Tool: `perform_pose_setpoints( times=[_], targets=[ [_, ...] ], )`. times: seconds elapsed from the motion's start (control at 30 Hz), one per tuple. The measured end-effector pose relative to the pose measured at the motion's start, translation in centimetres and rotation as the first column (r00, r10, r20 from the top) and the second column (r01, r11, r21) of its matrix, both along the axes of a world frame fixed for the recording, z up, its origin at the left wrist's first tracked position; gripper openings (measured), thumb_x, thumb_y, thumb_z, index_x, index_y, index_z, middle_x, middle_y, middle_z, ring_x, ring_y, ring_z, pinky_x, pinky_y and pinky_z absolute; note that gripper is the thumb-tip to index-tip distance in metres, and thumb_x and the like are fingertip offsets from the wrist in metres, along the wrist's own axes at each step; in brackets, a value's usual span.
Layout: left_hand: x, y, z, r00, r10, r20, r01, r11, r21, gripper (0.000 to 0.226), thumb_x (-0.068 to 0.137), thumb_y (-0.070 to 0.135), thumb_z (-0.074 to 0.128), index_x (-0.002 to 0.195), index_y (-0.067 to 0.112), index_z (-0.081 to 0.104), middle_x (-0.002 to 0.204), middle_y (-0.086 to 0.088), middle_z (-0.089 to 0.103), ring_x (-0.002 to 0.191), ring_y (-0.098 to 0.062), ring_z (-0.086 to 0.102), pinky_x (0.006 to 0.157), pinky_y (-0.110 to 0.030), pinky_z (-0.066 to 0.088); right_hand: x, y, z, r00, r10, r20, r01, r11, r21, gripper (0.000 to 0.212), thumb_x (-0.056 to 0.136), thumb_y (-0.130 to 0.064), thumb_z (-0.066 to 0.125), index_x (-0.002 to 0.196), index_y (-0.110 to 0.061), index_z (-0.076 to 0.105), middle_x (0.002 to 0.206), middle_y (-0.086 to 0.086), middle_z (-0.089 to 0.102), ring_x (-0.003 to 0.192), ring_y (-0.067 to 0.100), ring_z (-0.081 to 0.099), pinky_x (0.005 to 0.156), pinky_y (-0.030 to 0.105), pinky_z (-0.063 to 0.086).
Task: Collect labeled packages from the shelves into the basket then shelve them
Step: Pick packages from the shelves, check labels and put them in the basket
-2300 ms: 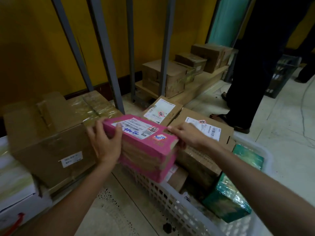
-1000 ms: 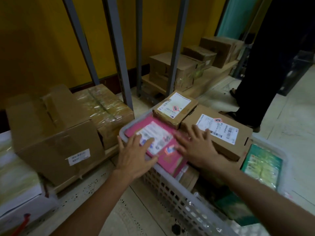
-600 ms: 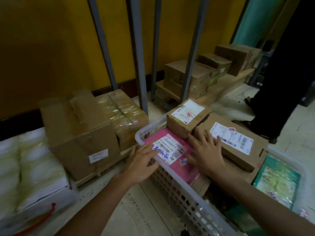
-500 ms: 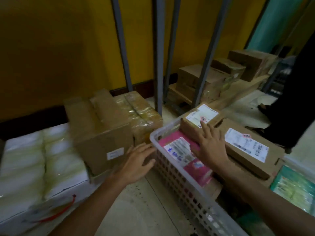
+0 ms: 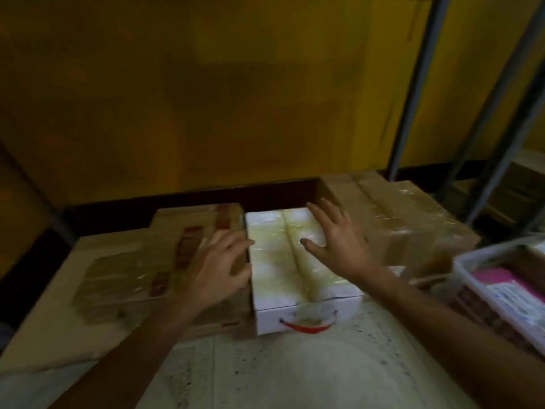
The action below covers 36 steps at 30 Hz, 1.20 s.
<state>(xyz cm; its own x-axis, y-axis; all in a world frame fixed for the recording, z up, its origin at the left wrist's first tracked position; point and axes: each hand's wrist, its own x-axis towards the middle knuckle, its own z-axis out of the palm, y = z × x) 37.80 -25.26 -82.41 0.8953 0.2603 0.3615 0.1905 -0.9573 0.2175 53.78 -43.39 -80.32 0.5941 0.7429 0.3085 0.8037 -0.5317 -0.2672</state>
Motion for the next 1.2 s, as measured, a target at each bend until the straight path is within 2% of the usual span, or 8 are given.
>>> perform_pose_setpoints(
  times=[0.13,0.27,0.53,0.73,0.9,1.0,1.13,1.2],
  targets=[
    [-7.5,6.9,-2.3,0.942,0.33,-0.052,-0.334,0.938,-0.092,0.05,0.083,0.039,0.06,0.129,0.023,0.051,0.143,-0.005,0.04,0.134,-0.029,0.028,0.109,-0.044,0.023,-5.2,5.9,-2.0,0.964,0.13,-0.233,-0.151,0.986,-0.073,0.082,0.082,-0.055,0.059,0.148,-0.028,0.018,0.157,0.008,0.015,0.143,0.027,0.017,0.112,0.04,0.024],
    [-14.2,12.2,-4.8,0.844,0.532,-0.077,-0.528,0.794,-0.301,0.045,0.091,0.034,0.051,0.133,0.019,0.046,0.146,-0.007,0.037,0.134,-0.028,0.028,0.11,-0.037,0.023,-9.7,11.1,-3.0,0.951,0.276,-0.139,-0.29,0.953,-0.087,0.083,0.081,-0.057,0.058,0.148,-0.027,0.018,0.156,0.007,0.017,0.139,0.028,0.023,0.112,0.036,0.023],
    [-20.7,16.6,-9.6,0.884,0.43,-0.182,-0.462,0.751,-0.471,0.06,0.088,0.019,0.055,0.142,0.026,0.029,0.15,-0.006,0.024,0.135,-0.022,0.026,0.105,-0.026,0.024,-20.4,23.6,-4.8,0.827,0.452,-0.333,-0.477,0.879,0.008,0.084,0.084,-0.036,0.065,0.149,-0.02,0.014,0.158,0.01,0.004,0.144,0.026,0.013,0.112,0.026,0.015],
    [-22.0,17.6,-10.4,0.938,0.262,-0.227,-0.347,0.711,-0.611,0.072,0.085,0.014,0.057,0.143,0.037,0.02,0.154,0.002,0.018,0.135,-0.016,0.031,0.105,-0.031,0.036,-23.7,30.8,-6.8,0.943,0.325,0.078,-0.185,0.702,-0.687,0.079,0.091,-0.037,0.052,0.149,-0.013,0.005,0.154,0.028,0.002,0.143,0.042,0.005,0.113,0.058,0.009],
    [-24.5,18.8,-10.9,0.927,0.352,-0.127,-0.341,0.655,-0.674,0.083,0.08,0.013,0.065,0.145,0.032,0.017,0.148,-0.002,0.034,0.133,-0.015,0.034,0.103,-0.026,0.034,-25.1,31.7,-7.9,0.927,0.353,0.126,-0.153,0.663,-0.733,0.04,0.097,-0.01,0.036,0.137,-0.004,0.037,0.139,0.02,0.044,0.13,0.042,0.038,0.105,0.051,0.033],
    [-26.7,19.9,-10.7,0.897,0.434,-0.089,-0.395,0.692,-0.605,0.105,0.071,0.018,0.075,0.145,0.037,0.003,0.151,0.0,0.024,0.137,-0.017,0.025,0.105,-0.029,0.028,-23.5,31.4,-5.7,0.891,0.417,-0.178,-0.444,0.725,-0.526,0.029,0.096,-0.013,0.046,0.123,-0.007,0.054,0.122,0.015,0.058,0.112,0.028,0.056,0.093,0.031,0.043],
    [-28.1,20.4,-8.6,0.95,0.304,-0.076,-0.29,0.761,-0.58,0.118,0.051,0.051,0.083,0.141,0.043,0.008,0.153,0.012,0.018,0.139,-0.011,0.017,0.11,-0.039,0.026,-21.5,29.7,-1.4,0.538,0.317,-0.781,-0.687,0.702,-0.188,0.014,0.093,-0.02,0.053,0.099,-0.017,0.066,0.09,-0.005,0.065,0.083,0.008,0.061,0.067,0.014,0.049],
    [-27.8,19.5,-7.5,0.978,0.204,-0.035,-0.153,0.6,-0.785,0.104,0.048,0.051,0.085,0.136,0.039,0.03,0.139,0.018,0.044,0.129,-0.007,0.041,0.102,-0.036,0.042,-21.2,29.0,-0.6,0.452,0.275,-0.849,-0.608,0.791,-0.068,0.015,0.094,-0.028,0.051,0.099,-0.025,0.065,0.091,-0.01,0.066,0.085,0.006,0.064,0.063,0.019,0.052]
  ],
)
